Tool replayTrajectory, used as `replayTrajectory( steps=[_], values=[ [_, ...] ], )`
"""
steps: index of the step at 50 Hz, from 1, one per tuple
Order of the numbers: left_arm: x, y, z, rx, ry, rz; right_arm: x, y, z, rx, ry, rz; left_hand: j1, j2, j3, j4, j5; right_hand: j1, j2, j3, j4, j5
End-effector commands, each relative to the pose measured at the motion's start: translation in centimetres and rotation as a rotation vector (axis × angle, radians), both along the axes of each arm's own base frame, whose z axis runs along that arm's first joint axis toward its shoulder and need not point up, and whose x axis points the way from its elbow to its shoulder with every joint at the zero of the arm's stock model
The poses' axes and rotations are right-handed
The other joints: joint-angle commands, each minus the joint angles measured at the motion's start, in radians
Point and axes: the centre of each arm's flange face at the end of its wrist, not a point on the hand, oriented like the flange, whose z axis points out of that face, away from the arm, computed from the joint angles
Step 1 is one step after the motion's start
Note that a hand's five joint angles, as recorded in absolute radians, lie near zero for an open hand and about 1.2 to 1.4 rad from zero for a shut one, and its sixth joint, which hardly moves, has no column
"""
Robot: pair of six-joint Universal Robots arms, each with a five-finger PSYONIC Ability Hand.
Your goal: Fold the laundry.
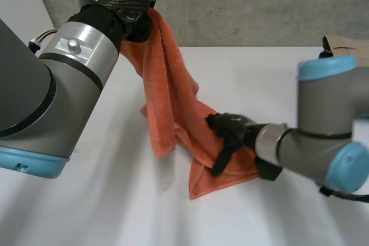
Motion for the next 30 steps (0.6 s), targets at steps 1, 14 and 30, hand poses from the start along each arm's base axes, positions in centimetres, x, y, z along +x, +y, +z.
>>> replayTrajectory(
  steps=[1, 14, 30],
  values=[
    [0.0, 0.0, 0.0, 0.002, 0.003, 0.002, 2.0, 0.3, -3.2, -0.119, 0.026, -0.121, 0.285, 0.201, 0.205, 0.197, 0.265, 0.233, 0.214, 0.222, 0.199, 0.193],
    [3.8, -1.1, -0.8, 0.089, -0.040, 0.138, -3.5, -2.5, 7.8, -0.664, 0.203, -0.168, 0.285, 0.201, 0.205, 0.197, 0.265, 1.194, 1.175, 1.183, 1.159, 1.154],
    [8.5, -6.4, -8.9, 0.421, -0.002, 0.271, -1.3, -1.7, 10.8, -0.814, 0.312, -0.021, 0.285, 0.201, 0.205, 0.197, 0.265, 1.194, 1.175, 1.183, 1.159, 1.154]
  ],
)
